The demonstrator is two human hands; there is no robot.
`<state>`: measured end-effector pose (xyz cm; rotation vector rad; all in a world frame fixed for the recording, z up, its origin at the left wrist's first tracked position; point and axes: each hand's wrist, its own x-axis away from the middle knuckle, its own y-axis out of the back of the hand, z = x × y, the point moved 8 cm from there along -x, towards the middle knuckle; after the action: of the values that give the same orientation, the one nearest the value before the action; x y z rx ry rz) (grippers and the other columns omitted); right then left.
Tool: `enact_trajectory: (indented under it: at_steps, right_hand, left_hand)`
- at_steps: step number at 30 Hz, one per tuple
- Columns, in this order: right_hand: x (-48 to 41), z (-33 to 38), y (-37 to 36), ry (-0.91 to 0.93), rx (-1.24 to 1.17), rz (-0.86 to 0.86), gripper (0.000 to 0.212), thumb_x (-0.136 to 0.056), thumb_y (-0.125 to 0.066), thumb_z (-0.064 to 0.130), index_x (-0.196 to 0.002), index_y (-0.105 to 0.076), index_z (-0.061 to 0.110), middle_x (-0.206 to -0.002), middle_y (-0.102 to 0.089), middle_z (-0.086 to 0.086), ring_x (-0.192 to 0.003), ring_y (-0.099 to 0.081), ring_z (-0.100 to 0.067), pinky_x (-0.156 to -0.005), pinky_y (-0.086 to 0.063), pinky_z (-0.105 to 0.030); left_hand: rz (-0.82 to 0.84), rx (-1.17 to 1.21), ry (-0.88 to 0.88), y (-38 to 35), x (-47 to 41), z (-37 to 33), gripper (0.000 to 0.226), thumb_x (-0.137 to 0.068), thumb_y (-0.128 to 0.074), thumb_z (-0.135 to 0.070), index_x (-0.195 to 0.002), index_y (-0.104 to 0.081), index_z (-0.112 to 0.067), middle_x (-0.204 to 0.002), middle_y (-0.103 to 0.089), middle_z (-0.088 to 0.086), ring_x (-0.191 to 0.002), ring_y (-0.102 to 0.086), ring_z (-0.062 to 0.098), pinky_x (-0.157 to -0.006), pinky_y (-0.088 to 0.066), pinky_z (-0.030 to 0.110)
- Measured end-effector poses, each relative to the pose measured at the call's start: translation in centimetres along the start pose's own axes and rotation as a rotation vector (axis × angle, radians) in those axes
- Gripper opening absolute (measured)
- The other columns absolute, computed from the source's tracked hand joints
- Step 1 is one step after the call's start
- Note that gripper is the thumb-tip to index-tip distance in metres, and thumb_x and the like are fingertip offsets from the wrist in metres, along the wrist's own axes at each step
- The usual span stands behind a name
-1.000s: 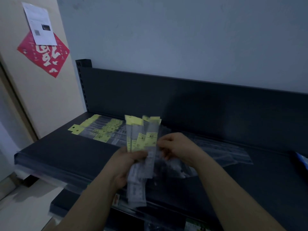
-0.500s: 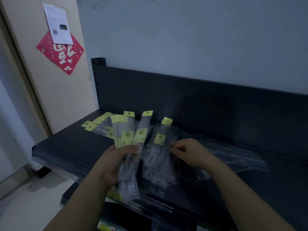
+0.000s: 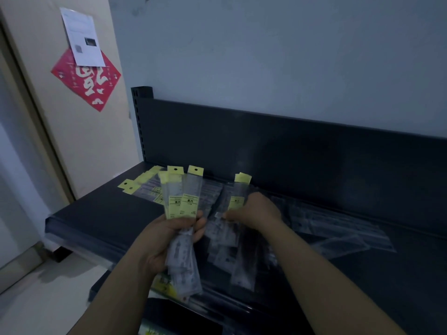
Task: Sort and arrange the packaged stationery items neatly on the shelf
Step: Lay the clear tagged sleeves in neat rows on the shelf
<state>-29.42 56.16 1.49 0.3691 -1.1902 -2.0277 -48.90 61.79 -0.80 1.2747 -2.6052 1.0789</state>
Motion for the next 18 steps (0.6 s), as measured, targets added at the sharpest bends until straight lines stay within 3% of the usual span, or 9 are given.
enact_trajectory:
  at_steps: [3,6,9,12,15,16,18]
  right_hand:
    - [-0.5,-0.5,-0.2,-0.010,-0.129,0.036,0.044,-0.061,-0.082,0.050,-0.061,-0.051,0.019,-0.060,-0.053,0.004,-0.055,-0.052,-0.014,-0.049,-0.033,-0.026]
    - [-0.7,-0.9,0.5,0.025,-0.373,0.013,0.047,-0.076,-0.076,0.033,-0.047,-0.045,0.013,-0.042,-0.040,0.004,-0.043,-0.039,-0.015,-0.048,-0.028,-0.024]
    - [0.2,-0.7,1.9,0.049,-0.616,0.031,0.040,-0.089,-0.066,0.028,-0.056,-0.058,0.005,-0.053,-0.046,-0.006,-0.044,-0.039,-0.014,-0.044,-0.030,-0.020]
    - [2.8,1.3,0.7,0.104,-0.708,0.279,0.031,-0.094,-0.059,0.024,-0.065,-0.058,0.012,-0.056,-0.051,0.000,-0.041,-0.033,-0.008,-0.039,-0.027,-0.018]
    - [5.2,3.1,-0.7,0.216,-0.653,0.459,0.026,-0.096,-0.052,0.017,-0.076,-0.065,0.009,-0.066,-0.064,-0.002,-0.046,-0.041,-0.007,-0.044,-0.033,-0.018]
    - [5.2,3.1,-0.6,0.249,-0.616,0.443,0.024,-0.096,-0.052,0.016,-0.081,-0.069,0.008,-0.071,-0.068,-0.003,-0.049,-0.044,-0.007,-0.046,-0.036,-0.017]
    - [4.4,1.9,1.1,0.294,-0.477,0.242,0.018,-0.095,-0.055,0.016,-0.096,-0.072,0.009,-0.079,-0.069,0.002,-0.056,-0.051,-0.003,-0.054,-0.043,-0.016]
  left_hand:
    - [0.002,0.006,-0.001,0.1,0.0,0.0,0.019,-0.090,-0.049,0.010,-0.103,-0.062,0.005,-0.088,-0.072,0.016,-0.069,-0.073,0.022,-0.055,-0.059,0.029]
    - [-0.001,-0.001,0.004,0.2,-0.2,0.1,0.019,-0.090,-0.049,0.009,-0.103,-0.062,0.005,-0.087,-0.073,0.016,-0.069,-0.073,0.021,-0.057,-0.060,0.030]
    - [0.013,-0.007,0.009,-0.3,-0.3,0.0,0.014,-0.086,-0.057,0.005,-0.098,-0.063,0.007,-0.082,-0.070,0.017,-0.065,-0.071,0.020,-0.059,-0.060,0.029]
    - [0.065,-0.074,0.046,-1.8,-0.2,0.5,0.030,-0.075,-0.070,-0.010,-0.100,-0.064,0.005,-0.090,-0.068,0.021,-0.073,-0.068,0.027,-0.065,-0.061,0.036]
    - [0.116,-0.115,0.071,-3.3,0.1,1.5,0.042,-0.076,-0.070,-0.011,-0.113,-0.063,0.009,-0.101,-0.069,0.025,-0.082,-0.068,0.033,-0.072,-0.058,0.039]
    - [0.107,-0.095,0.055,-3.4,0.2,1.6,0.041,-0.077,-0.068,-0.006,-0.114,-0.062,0.010,-0.096,-0.070,0.025,-0.077,-0.069,0.031,-0.069,-0.060,0.037]
    - [0.058,-0.051,0.035,-2.8,0.3,1.4,0.027,-0.084,-0.060,0.003,-0.109,-0.060,0.013,-0.090,-0.071,0.026,-0.070,-0.072,0.028,-0.062,-0.061,0.034]
